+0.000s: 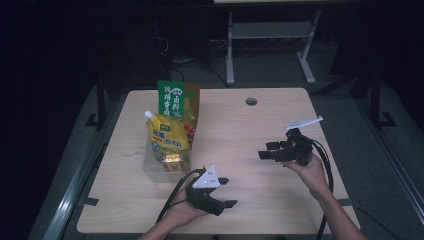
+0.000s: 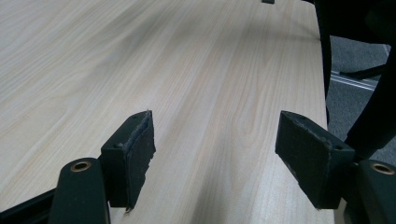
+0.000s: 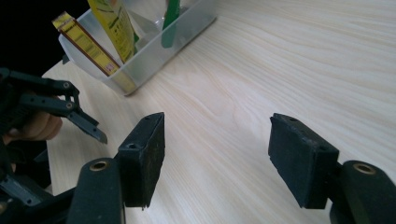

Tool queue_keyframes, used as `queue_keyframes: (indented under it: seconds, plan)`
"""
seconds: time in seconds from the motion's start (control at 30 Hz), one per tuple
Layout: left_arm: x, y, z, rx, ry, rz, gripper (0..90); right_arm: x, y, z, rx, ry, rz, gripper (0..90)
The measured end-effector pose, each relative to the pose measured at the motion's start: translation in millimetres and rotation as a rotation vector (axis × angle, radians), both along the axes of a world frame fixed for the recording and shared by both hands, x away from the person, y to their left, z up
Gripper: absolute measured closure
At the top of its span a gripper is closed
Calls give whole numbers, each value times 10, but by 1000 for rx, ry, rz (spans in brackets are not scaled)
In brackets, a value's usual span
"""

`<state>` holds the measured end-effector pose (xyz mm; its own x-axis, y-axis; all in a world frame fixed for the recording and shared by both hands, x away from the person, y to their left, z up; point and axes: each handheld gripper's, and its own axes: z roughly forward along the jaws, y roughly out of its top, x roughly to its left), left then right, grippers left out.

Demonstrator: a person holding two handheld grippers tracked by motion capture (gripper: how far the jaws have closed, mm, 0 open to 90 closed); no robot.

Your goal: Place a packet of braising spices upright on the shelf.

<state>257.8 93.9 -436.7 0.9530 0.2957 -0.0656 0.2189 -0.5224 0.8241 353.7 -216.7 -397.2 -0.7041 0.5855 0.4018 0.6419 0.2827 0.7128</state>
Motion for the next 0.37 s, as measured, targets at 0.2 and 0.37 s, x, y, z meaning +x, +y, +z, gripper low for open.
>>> queue_keyframes:
  seconds: [0.2,0.37]
  plan:
    - [0,0,-10,1,1,-1,277,-134,-131,-134,-1,21,-19,340]
    - [-6,1,-5,4,6,-4,277,-266,-223,-223,31,33,-44,333]
